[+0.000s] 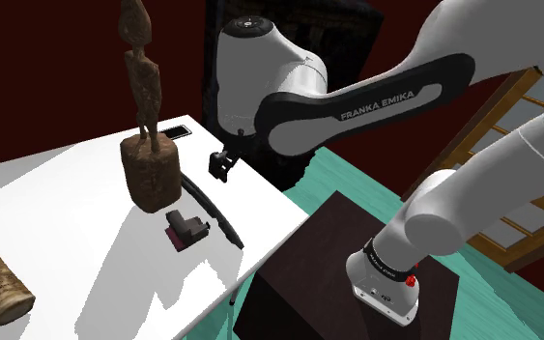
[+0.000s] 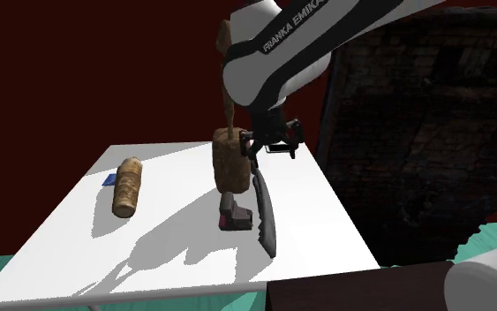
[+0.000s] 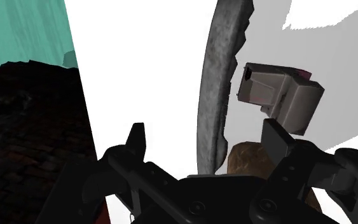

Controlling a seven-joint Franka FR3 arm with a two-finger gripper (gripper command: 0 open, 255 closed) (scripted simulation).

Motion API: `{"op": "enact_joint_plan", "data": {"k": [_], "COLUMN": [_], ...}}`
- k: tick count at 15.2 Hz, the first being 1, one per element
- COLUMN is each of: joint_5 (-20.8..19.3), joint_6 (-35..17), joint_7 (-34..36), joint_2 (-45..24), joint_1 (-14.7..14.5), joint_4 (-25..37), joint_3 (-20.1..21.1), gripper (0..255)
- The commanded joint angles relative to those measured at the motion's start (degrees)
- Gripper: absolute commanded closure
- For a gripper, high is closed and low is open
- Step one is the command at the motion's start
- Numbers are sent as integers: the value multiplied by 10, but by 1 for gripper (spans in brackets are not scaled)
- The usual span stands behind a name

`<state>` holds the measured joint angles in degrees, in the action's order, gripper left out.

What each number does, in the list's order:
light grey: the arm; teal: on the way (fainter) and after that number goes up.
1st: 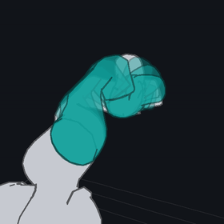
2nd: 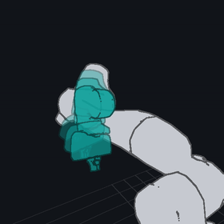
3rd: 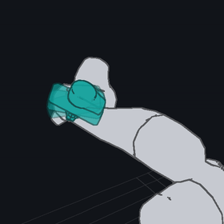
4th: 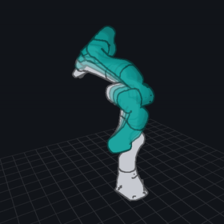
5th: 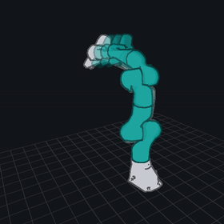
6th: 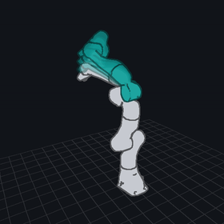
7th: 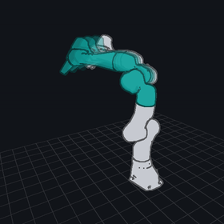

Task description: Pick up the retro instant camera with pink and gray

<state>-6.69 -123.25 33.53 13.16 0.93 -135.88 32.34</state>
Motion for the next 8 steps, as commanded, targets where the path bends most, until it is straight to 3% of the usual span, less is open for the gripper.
{"op": "enact_joint_plan", "data": {"k": [1, 5, 8], "joint_5": [-31, -113, -177], "joint_6": [-18, -32, -32], "joint_7": [48, 146, 214], "joint_2": [-50, -159, -243], "joint_1": [5, 2, -20], "joint_4": [16, 62, 105], "joint_3": [24, 50, 48], "gripper": [0, 0, 0]}}
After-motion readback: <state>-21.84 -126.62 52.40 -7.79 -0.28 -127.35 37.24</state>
